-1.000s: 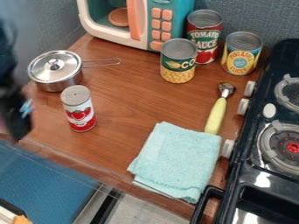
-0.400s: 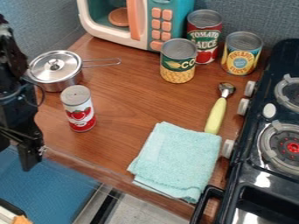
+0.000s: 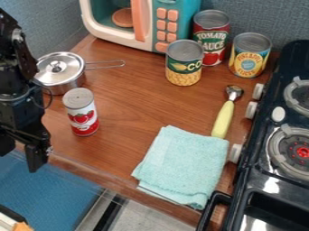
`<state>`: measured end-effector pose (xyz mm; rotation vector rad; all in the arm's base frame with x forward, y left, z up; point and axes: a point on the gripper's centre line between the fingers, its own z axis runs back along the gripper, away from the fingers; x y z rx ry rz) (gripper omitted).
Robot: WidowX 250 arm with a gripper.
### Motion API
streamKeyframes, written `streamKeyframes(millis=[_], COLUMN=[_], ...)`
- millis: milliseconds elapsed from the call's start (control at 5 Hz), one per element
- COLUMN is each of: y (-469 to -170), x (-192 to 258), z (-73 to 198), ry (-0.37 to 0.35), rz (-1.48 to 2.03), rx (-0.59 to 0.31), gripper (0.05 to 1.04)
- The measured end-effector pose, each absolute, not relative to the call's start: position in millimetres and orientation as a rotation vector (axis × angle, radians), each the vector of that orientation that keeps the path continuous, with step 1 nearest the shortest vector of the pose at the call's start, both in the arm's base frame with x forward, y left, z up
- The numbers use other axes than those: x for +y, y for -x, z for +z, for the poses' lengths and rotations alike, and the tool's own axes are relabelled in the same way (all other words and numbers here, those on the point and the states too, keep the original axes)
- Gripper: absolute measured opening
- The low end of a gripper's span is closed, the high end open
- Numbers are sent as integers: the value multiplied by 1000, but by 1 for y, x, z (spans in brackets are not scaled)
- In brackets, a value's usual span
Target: Move the red can beside the yellow can
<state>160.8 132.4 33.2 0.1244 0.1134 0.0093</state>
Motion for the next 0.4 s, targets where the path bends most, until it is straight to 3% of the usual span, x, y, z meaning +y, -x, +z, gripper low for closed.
streamKeyframes(millis=[400], y=[-169], x=[121], z=[29], ry=[-126], rz=[-13], rx=[112], gripper=[999])
